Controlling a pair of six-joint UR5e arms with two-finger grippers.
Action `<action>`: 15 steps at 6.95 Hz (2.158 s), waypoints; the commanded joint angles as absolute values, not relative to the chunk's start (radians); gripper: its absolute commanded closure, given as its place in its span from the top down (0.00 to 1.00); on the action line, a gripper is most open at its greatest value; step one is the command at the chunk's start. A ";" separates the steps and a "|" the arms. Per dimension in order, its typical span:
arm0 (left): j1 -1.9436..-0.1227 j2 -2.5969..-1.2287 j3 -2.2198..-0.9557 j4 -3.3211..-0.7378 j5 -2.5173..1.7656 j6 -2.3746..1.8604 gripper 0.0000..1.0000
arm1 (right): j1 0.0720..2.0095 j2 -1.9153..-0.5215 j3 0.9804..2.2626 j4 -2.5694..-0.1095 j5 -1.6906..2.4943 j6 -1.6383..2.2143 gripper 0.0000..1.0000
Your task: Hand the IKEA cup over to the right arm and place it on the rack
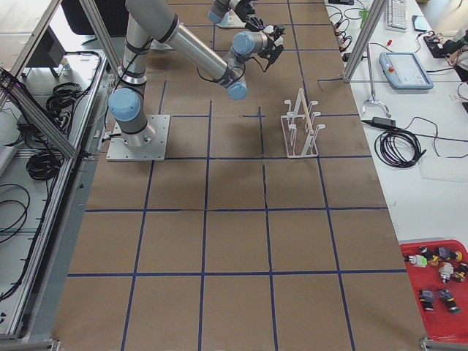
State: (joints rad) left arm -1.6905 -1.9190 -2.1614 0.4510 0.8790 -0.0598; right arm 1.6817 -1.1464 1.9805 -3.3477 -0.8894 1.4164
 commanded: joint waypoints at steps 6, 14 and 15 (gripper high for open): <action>-1.690 -1.917 -2.161 0.451 0.879 -0.060 0.08 | 1.695 -1.167 1.979 -3.301 -0.888 1.424 0.98; -1.690 -1.917 -2.160 0.451 0.879 -0.066 0.76 | 1.689 -1.169 1.985 -3.301 -0.873 1.416 0.47; -1.690 -1.913 -2.160 0.451 0.879 -0.092 0.91 | 1.689 -1.169 1.986 -3.300 -0.873 1.416 0.47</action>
State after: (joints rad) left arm -1.6904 -1.9150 -2.1603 0.4510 0.8793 -0.0720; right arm 1.6891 -1.1689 1.9855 -3.3006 -0.8730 1.4154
